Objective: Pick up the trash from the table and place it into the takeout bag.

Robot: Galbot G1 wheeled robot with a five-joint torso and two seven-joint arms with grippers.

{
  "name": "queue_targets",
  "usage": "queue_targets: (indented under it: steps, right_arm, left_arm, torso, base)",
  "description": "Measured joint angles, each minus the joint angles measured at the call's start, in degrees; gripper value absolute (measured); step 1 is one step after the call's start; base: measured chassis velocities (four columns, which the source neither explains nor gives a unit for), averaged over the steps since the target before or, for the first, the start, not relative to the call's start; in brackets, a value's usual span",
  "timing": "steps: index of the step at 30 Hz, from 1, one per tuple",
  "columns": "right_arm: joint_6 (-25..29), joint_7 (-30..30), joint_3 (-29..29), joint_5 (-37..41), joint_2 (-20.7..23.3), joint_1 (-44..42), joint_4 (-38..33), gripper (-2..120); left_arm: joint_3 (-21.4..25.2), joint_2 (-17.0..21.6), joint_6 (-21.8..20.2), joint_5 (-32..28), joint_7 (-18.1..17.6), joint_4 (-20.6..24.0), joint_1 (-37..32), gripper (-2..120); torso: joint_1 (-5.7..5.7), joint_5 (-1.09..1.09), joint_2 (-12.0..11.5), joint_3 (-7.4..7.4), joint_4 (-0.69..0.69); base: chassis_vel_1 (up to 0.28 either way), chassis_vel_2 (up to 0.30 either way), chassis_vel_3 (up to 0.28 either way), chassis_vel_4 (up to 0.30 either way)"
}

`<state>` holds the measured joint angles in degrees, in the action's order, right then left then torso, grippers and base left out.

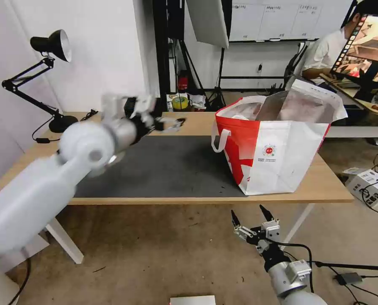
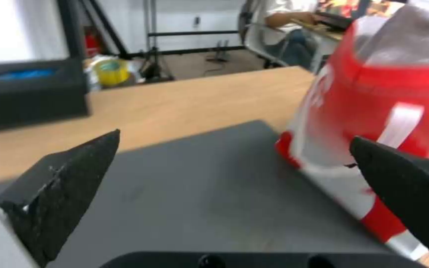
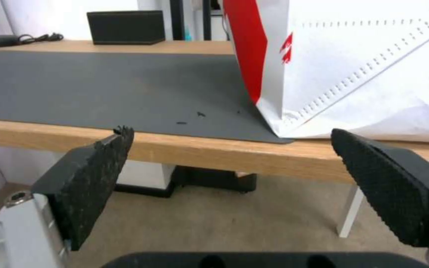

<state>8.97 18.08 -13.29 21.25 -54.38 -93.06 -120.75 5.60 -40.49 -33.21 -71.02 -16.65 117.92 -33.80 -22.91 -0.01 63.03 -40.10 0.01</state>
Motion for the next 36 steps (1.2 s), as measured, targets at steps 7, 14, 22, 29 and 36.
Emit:
queue_targets:
  steps: [7,14,22,29,36]
  right_arm:
    - [0.0,0.0,0.0,0.0,0.0,0.0,0.0,100]
    - [0.0,0.0,0.0,0.0,0.0,0.0,0.0,100]
    - [0.0,0.0,0.0,0.0,0.0,0.0,0.0,100]
    - [0.0,0.0,0.0,0.0,0.0,0.0,0.0,100]
    - [0.0,0.0,0.0,0.0,0.0,0.0,0.0,100]
  left_arm:
    - [15.2,1.3,6.0,9.2,7.6,3.2,-22.2,105]
    - [21.6,-3.8,10.7,15.7,11.5,4.2,-33.4,100]
    - [29.0,-10.1,19.1,23.2,16.9,4.7,-47.4,100]
    - [32.6,-14.9,30.6,28.2,23.4,2.9,-55.3,100]
    - [35.5,-19.7,38.3,34.1,26.3,0.7,-60.3,100]
  torso:
    - [0.00,-0.01,0.0,0.00,0.00]
    - [0.00,0.01,0.0,0.00,-0.04]
    - [0.00,0.01,0.0,0.00,-0.01]
    - [0.00,0.01,0.0,0.00,-0.01]
    - [0.00,0.01,0.0,0.00,-0.02]
  base:
    - [0.000,0.000,0.000,0.000]
    - [0.000,0.000,0.000,0.000]
    - [0.000,0.000,0.000,0.000]
    - [0.000,0.000,0.000,0.000]
    - [0.000,0.000,0.000,0.000]
